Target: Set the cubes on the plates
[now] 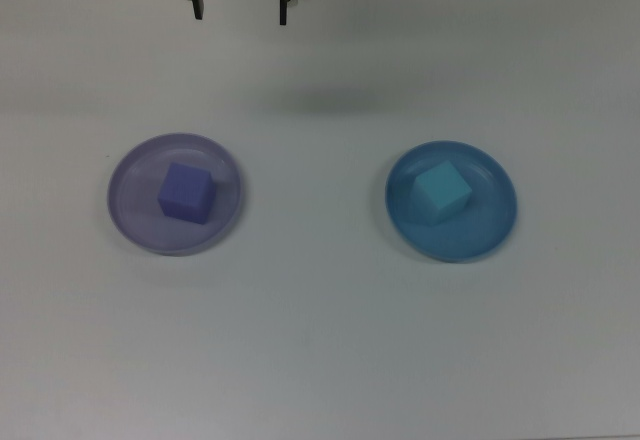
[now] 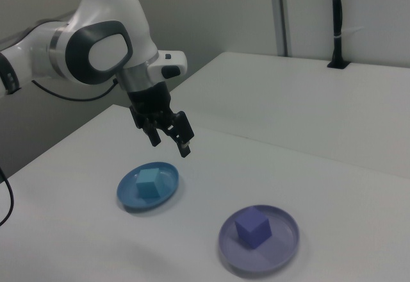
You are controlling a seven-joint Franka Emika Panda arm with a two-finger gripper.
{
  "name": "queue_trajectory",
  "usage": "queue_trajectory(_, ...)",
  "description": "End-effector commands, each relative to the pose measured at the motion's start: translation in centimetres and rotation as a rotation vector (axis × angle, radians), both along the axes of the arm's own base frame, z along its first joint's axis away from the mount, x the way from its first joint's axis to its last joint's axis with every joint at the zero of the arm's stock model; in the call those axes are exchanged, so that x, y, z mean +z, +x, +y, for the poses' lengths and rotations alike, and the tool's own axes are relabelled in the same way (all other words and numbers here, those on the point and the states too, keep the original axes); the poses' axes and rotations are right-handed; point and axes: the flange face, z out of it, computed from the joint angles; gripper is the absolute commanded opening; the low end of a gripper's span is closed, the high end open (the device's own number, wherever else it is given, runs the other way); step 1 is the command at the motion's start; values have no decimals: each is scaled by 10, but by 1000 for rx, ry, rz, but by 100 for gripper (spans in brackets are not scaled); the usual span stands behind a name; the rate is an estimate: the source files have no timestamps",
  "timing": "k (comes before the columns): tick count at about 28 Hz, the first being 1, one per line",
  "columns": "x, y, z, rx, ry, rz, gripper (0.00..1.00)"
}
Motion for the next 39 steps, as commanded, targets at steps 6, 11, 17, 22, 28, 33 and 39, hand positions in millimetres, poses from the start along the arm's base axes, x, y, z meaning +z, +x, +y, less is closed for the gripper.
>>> queue_trajectory(6, 2, -1, -16, -13, 44, -15, 100)
queue_trajectory(11, 1, 0, -16, -12, 46, -15, 100)
queue_trajectory(17, -1, 1, -18, -16, 46, -15, 100)
queue_trajectory(22, 0, 1, -25, -30, 46, -16, 100)
queue_trajectory(28, -1, 2, -24, -29, 46, -15, 100)
queue_trajectory(33, -1, 2, -24, -30, 46, -15, 100)
queue_trajectory(39, -6, 9, -24, -33, 46, -9, 100)
